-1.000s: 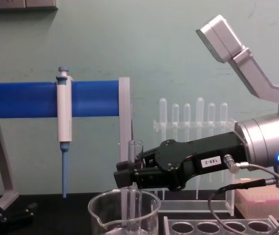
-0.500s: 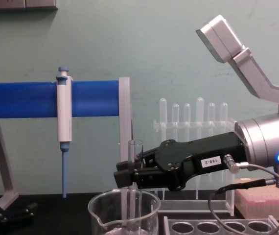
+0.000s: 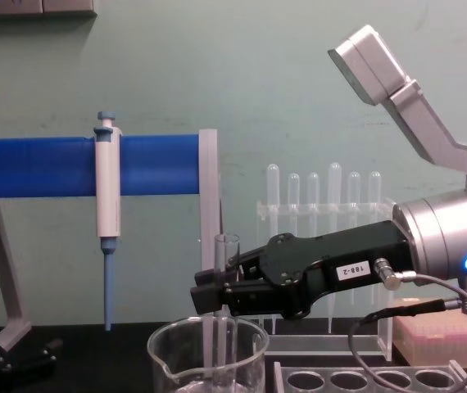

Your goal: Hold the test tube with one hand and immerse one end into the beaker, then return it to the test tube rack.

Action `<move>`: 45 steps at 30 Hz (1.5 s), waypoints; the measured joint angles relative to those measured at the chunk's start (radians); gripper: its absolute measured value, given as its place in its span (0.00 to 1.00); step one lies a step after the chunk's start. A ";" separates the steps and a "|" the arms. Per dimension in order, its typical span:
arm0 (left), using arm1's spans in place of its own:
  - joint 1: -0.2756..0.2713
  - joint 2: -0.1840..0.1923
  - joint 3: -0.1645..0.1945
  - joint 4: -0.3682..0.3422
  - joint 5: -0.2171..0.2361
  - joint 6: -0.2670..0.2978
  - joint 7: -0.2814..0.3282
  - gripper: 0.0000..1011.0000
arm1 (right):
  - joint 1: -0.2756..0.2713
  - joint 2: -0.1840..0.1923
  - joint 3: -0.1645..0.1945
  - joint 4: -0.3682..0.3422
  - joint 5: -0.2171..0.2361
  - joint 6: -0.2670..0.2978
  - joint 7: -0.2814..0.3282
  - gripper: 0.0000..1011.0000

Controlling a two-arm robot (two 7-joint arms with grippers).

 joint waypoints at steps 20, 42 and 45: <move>0.000 0.000 0.000 0.000 0.000 0.000 0.000 0.99 | 0.000 0.000 0.000 0.000 0.000 0.000 0.000 0.22; 0.000 0.000 0.000 0.000 0.000 0.000 0.000 0.99 | 0.000 0.000 0.000 0.000 0.000 0.000 0.000 0.22; 0.000 0.000 0.000 0.000 0.000 0.000 0.000 0.99 | 0.000 0.000 0.000 0.000 0.000 0.000 0.000 0.22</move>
